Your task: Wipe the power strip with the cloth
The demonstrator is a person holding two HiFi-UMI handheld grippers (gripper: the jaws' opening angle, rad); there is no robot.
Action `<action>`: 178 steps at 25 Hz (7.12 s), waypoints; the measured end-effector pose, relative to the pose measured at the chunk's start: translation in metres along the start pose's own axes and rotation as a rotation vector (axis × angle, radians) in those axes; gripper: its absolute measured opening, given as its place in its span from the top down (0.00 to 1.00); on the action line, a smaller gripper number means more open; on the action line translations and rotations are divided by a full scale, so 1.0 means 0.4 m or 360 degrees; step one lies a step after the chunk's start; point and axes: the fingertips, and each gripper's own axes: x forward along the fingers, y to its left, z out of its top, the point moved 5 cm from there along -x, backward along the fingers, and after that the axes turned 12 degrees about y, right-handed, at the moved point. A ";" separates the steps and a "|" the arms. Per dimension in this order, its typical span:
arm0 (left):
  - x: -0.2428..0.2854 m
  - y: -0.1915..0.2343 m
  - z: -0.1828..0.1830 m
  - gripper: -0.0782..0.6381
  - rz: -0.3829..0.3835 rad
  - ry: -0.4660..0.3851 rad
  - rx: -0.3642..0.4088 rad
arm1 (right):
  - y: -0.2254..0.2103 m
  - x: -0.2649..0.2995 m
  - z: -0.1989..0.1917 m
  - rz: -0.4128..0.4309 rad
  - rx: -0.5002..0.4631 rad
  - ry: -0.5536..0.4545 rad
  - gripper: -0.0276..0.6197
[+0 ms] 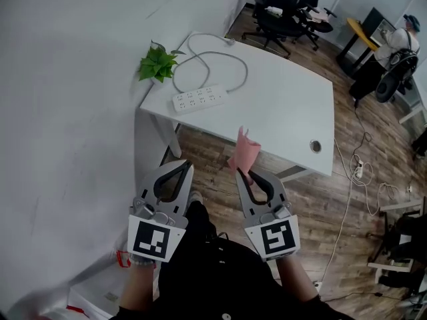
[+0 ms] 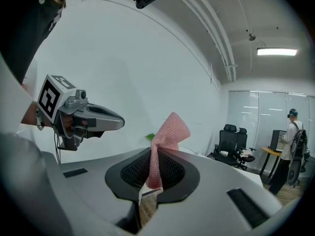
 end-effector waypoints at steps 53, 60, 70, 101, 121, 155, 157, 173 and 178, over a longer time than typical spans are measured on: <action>0.435 0.540 -0.011 0.87 0.0025 0.0036 -0.0110 | -0.283 0.622 0.254 -0.0015 -0.0093 0.0133 0.88; 0.471 0.539 -0.002 0.87 0.0087 0.0074 -0.0152 | -0.344 0.657 0.242 0.0038 -0.0126 0.0175 0.88; 0.488 0.536 0.004 0.87 0.0214 0.0108 -0.0176 | -0.440 0.736 0.179 0.0045 -0.0170 0.0236 0.88; 0.399 0.525 -0.033 0.87 0.0562 0.0286 -0.0270 | -0.465 1.037 -0.139 0.0331 -0.0300 0.0913 0.88; 0.383 0.530 -0.055 0.87 0.0573 0.0308 -0.0296 | -0.421 1.080 -0.171 0.0433 -0.0272 0.1050 0.88; 0.300 0.549 -0.087 0.87 0.0713 0.0332 -0.0340 | -0.097 1.146 -0.052 0.0842 -0.0696 0.0933 0.88; 0.297 0.548 -0.087 0.87 0.0715 0.0333 -0.0336 | -0.077 1.146 -0.048 0.0865 -0.0714 0.0926 0.88; 0.308 0.545 -0.086 0.87 0.0693 0.0337 -0.0337 | 0.002 1.139 -0.033 0.0958 -0.0704 0.0884 0.88; 0.326 0.544 -0.078 0.87 0.0658 0.0320 -0.0334 | -0.049 1.111 -0.021 0.0888 -0.0588 0.0837 0.88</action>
